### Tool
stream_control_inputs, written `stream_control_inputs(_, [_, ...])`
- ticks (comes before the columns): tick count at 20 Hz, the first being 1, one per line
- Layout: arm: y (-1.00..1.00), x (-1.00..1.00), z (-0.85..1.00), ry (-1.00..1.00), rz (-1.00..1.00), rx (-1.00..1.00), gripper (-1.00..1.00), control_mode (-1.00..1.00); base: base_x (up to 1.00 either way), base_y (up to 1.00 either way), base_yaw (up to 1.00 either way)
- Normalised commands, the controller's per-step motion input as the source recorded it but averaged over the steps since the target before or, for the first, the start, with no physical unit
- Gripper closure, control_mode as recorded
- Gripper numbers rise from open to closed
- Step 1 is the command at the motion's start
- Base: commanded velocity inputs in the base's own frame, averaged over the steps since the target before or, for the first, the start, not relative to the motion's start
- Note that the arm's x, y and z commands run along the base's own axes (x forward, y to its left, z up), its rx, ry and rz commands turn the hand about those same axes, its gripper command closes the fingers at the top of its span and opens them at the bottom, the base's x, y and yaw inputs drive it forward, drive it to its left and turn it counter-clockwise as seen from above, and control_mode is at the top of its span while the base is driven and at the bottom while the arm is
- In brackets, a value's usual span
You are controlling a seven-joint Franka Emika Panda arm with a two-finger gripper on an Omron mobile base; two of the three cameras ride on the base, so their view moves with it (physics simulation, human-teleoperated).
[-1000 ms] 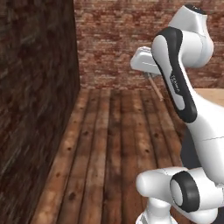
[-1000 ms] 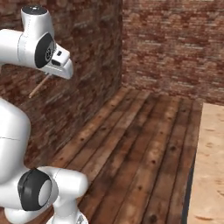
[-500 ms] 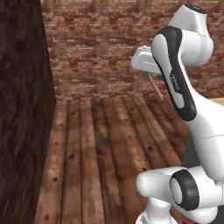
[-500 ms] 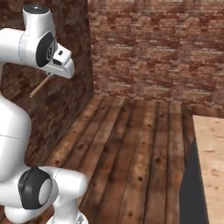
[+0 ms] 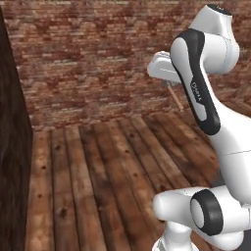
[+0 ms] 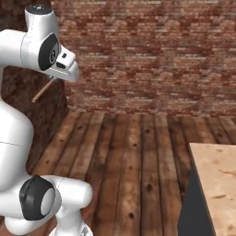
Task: Take a straw from the drawer in front and place it inside the glass cup on the dining counter.
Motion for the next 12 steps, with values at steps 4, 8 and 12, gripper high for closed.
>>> stream_control_inputs(4, [0.0,0.0,0.0,0.0,0.0,0.0,1.0,1.0,1.0,0.34,-0.32])
stream_control_inputs(8, [0.0,0.0,0.0,0.0,0.0,0.0,1.0,1.0,1.0,0.47,-0.34])
stream_control_inputs(12, [0.0,0.0,0.0,0.0,0.0,0.0,1.0,1.0,1.0,0.49,-0.37])
